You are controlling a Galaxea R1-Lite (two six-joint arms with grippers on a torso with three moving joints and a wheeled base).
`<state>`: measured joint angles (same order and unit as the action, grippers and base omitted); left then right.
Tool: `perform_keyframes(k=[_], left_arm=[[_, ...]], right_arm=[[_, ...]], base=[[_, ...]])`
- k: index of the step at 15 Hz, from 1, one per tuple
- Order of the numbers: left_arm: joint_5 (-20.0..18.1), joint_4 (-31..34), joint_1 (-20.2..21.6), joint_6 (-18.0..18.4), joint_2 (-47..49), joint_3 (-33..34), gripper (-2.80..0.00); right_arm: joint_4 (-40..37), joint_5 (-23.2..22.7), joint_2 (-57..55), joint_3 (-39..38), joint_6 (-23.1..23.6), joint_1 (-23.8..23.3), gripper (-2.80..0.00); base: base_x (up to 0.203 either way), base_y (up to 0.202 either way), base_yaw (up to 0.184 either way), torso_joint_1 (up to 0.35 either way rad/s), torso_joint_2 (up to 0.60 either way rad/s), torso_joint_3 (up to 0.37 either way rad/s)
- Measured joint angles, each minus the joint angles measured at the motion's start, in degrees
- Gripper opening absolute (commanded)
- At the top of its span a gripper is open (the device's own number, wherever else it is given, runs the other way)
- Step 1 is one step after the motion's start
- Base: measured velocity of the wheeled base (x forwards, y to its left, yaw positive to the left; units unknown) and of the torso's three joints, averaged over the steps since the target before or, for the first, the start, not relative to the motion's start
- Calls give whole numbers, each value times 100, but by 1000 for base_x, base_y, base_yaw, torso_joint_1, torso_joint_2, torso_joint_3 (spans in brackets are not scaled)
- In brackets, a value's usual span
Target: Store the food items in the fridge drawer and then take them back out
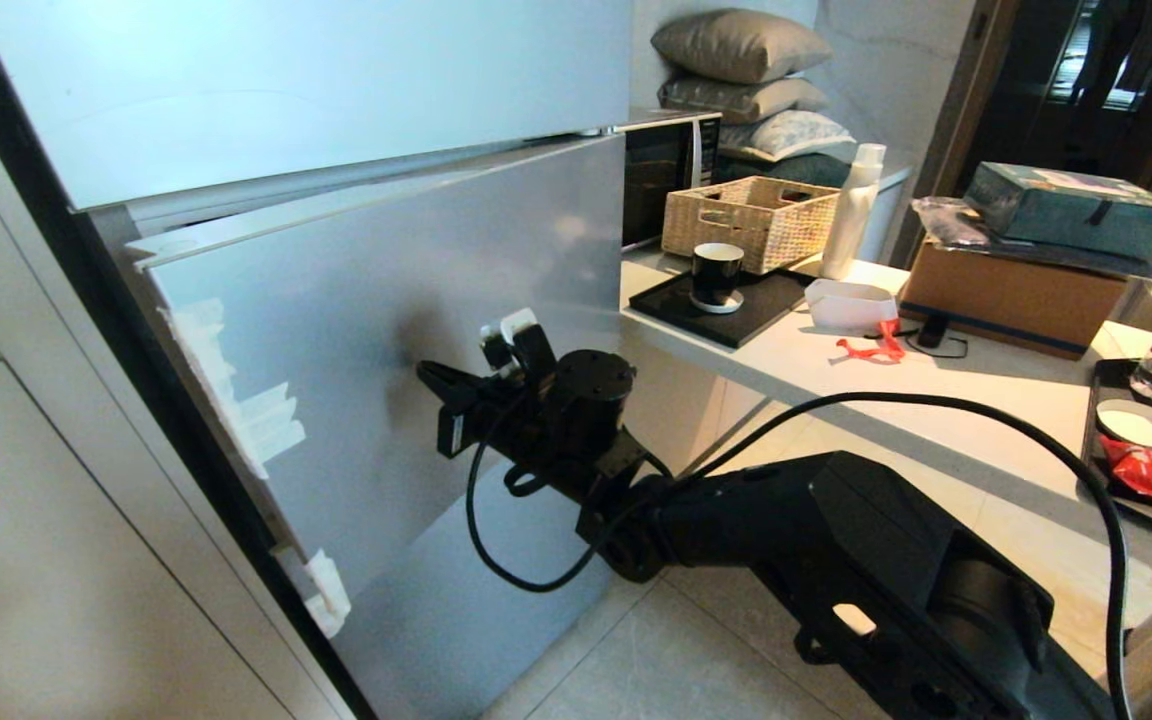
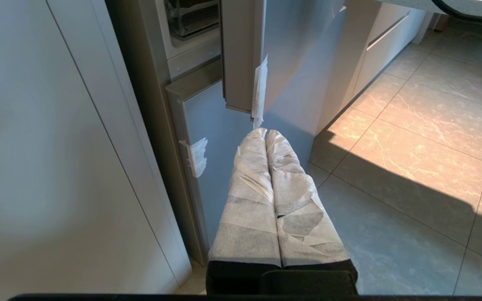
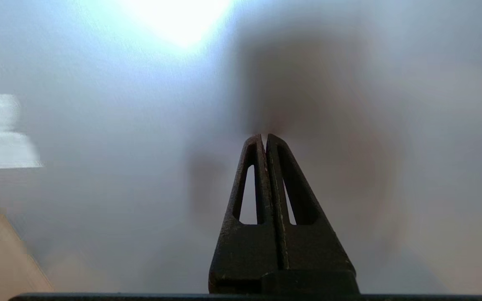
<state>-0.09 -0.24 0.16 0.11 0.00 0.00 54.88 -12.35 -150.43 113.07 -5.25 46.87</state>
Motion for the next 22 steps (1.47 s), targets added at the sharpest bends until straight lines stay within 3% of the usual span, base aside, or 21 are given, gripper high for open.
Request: perform_keyframes(k=[5, 7, 10, 14, 16, 19, 22], left_arm=[[-186, -197, 0, 203, 0, -33, -280], [-580, -547, -2, 36, 48, -490, -280], [-1402, -507, -77, -353, 676, -1696, -280], [-2611, -919, -413, -957, 2551, -2258, -280], [-2949, -1333, -638, -1093, 3587, -2397, -280], [-3135, -1977, -974, -1159, 5007, -2580, -280], [-2780, -2652, -1193, -1182, 6147, -2752, -280]], right_arm=[[-9, 42, -63, 5, 33, 20, -280], [-30, 47, -73, 5, 35, 18, -280], [-80, 63, -80, 5, 83, 35, -280], [-295, 71, -81, 5, 251, 29, -280], [-304, 107, -65, 5, 250, 21, -280], [-445, 127, -54, 5, 239, 13, -280], [-471, 141, -54, 5, 232, 24, -280]], base=[[0, 0, 0, 0, 0, 0], [0, 0, 0, 0, 0, 0], [0, 0, 0, 0, 0, 0], [0, 0, 0, 0, 0, 0], [0, 0, 0, 0, 0, 0], [0, 0, 0, 0, 0, 0], [0, 0, 0, 0, 0, 0]])
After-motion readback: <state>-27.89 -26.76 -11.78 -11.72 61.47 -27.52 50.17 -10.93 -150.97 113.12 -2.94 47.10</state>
